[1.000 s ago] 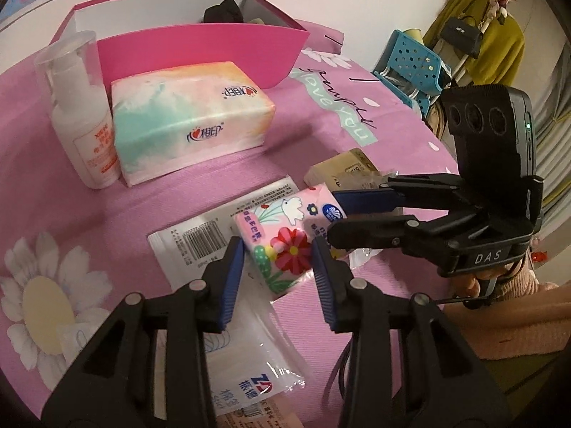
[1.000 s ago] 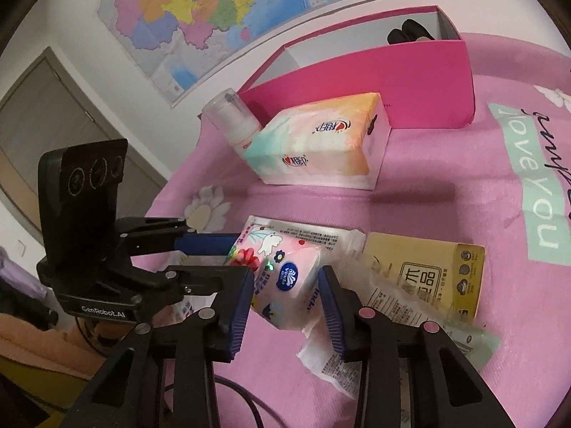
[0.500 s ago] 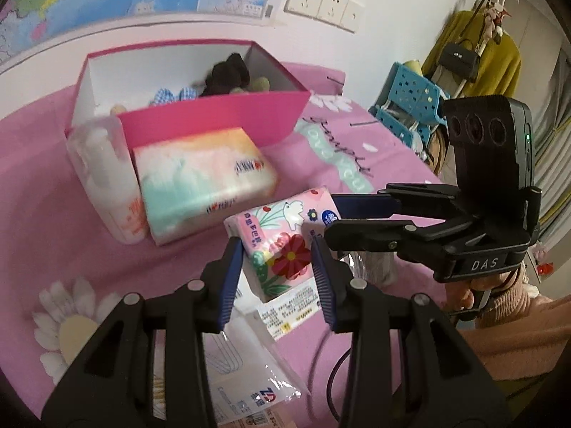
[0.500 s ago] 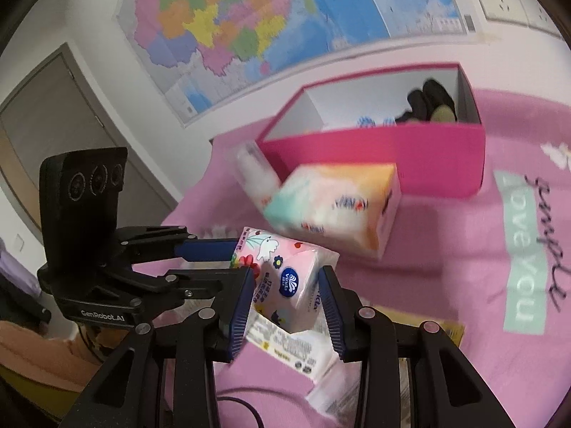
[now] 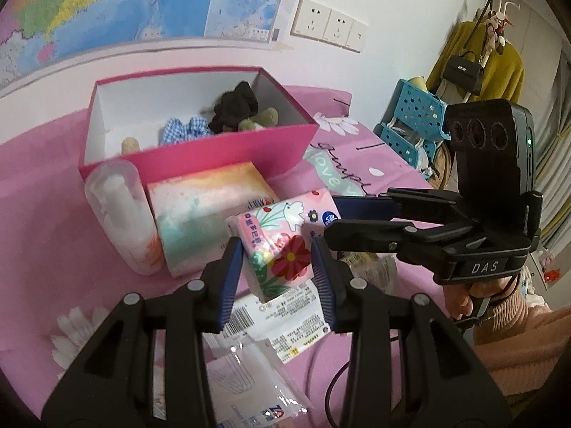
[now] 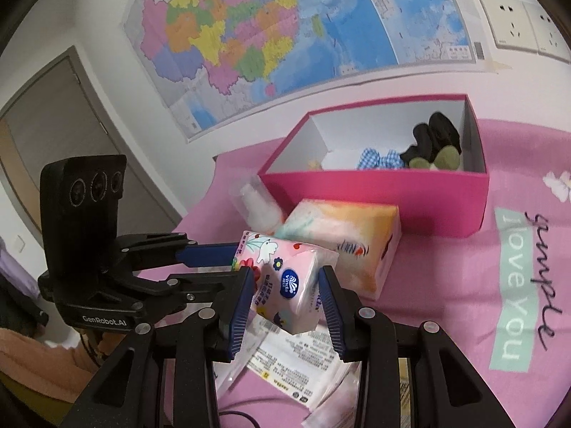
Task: Organize soft objects
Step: 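Lift the pink tissue pack and carry it over the pink box, then open the right gripper to drop the tissue pack into the box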
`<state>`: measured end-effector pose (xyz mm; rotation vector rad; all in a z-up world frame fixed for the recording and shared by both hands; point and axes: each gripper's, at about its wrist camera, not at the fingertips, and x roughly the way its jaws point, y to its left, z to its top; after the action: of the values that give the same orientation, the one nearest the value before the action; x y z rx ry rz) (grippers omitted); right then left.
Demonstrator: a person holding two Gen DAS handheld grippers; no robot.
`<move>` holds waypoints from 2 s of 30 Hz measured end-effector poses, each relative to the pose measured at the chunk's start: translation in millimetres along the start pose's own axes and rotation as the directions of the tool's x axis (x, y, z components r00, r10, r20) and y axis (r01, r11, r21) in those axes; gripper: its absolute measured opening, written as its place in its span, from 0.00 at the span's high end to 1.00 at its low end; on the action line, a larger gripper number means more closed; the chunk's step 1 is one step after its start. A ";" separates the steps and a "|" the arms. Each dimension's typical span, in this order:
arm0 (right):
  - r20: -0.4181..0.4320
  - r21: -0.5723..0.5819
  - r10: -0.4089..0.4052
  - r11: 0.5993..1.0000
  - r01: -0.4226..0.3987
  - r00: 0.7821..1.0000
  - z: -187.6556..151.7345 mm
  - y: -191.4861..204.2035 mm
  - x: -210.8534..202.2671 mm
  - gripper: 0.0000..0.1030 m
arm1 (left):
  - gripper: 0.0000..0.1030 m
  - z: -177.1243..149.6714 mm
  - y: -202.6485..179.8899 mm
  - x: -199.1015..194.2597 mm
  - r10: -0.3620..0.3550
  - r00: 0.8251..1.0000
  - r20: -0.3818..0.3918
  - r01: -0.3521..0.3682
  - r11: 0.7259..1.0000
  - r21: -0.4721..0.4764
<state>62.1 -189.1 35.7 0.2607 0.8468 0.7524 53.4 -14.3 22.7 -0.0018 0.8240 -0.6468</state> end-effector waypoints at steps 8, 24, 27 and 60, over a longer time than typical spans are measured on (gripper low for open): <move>0.050 -0.024 0.003 1.000 -0.002 0.999 33.2 -1.2 -1.0 0.63 | 0.60 28.2 5.9 -3.3 0.035 0.999 0.041 -0.035 0.999 0.015; 0.077 0.002 -0.017 1.000 0.017 0.997 104.2 -31.4 38.6 0.63 | 0.60 90.7 38.5 16.8 0.119 0.991 0.064 -0.118 0.993 -0.021; 0.066 0.037 -0.019 0.999 0.016 0.998 111.0 -44.0 51.1 0.63 | 0.60 98.9 44.1 25.1 0.128 0.990 0.055 -0.127 0.992 -0.028; 0.034 0.077 -0.055 0.996 0.052 0.998 87.1 -61.5 33.5 0.62 | 0.60 85.9 38.7 7.0 0.181 0.978 0.105 -0.179 0.984 -0.024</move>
<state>172.8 -203.2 42.7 0.3170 0.8465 0.6646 136.1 -7.5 67.8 0.0245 0.7159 -0.4659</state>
